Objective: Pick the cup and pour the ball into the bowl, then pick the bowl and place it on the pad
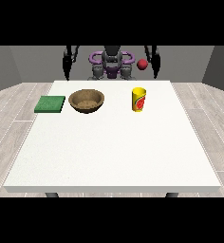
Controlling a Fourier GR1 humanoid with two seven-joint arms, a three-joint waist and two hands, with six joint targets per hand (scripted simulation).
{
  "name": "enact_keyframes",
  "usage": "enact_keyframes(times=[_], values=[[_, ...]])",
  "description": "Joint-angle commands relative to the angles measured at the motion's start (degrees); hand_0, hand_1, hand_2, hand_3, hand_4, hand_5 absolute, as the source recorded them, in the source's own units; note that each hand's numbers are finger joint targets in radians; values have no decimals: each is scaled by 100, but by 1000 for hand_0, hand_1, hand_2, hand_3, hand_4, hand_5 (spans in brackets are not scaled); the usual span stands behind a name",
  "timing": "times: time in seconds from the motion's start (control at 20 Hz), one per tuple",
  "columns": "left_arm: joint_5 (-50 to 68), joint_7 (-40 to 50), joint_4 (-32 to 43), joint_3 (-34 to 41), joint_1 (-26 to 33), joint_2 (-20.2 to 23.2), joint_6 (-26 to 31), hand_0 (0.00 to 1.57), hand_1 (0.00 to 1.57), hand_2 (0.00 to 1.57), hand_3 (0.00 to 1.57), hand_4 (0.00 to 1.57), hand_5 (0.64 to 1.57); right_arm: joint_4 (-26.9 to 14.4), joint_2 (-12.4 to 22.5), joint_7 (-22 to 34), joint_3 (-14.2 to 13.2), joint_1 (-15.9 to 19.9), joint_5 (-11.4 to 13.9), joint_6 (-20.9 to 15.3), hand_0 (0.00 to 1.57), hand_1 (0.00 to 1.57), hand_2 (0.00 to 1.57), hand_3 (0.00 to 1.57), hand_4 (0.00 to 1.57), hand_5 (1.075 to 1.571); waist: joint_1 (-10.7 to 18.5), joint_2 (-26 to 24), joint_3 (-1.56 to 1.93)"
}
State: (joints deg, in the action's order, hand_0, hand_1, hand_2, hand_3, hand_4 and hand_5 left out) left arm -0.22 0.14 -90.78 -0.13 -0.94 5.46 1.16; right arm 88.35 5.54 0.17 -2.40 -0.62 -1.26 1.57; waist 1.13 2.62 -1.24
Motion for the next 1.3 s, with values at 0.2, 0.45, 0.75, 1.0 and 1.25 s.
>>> enact_keyframes(times=[0.2, 0.45, 0.75, 1.0, 1.25], values=[[70, 496, -564, 71, -67, 197, 22, 0, 0, 0, 0, 0, 1470, 620, 293, 420, -94, 94, -34, 42, 0, 0, 0, 0, 120, 1563, 2, -1556, 77], [140, -1109, -380, -277, 565, -529, -486, 0, 0, 0, 0, 0, 1471, -551, 424, -1791, -978, -688, -1103, 1116, 0, 0, 0, 0, 0, 1565, 13, -632, 132], [308, -1819, 273, -163, 240, -352, -451, 0, 0, 0, 0, 0, 1467, -1035, 427, -2200, -967, -210, -967, 1334, 0, 0, 0, 0, 0, 1558, -139, -201, 124], [165, -2566, 1175, 188, -678, -369, -744, 0, 0, 0, 0, 0, 1456, -1032, 307, -2259, -782, 518, -813, 1164, 0, 0, 0, 0, 0, 1560, -371, 531, 121], [32, -2461, 1541, 379, -1599, -388, -1094, 0, 0, 0, 0, 0, 1448, -1900, 544, -3056, -1052, 989, -870, 1488, 0, 0, 0, 0, 0, 1551, -449, 1006, 126]])
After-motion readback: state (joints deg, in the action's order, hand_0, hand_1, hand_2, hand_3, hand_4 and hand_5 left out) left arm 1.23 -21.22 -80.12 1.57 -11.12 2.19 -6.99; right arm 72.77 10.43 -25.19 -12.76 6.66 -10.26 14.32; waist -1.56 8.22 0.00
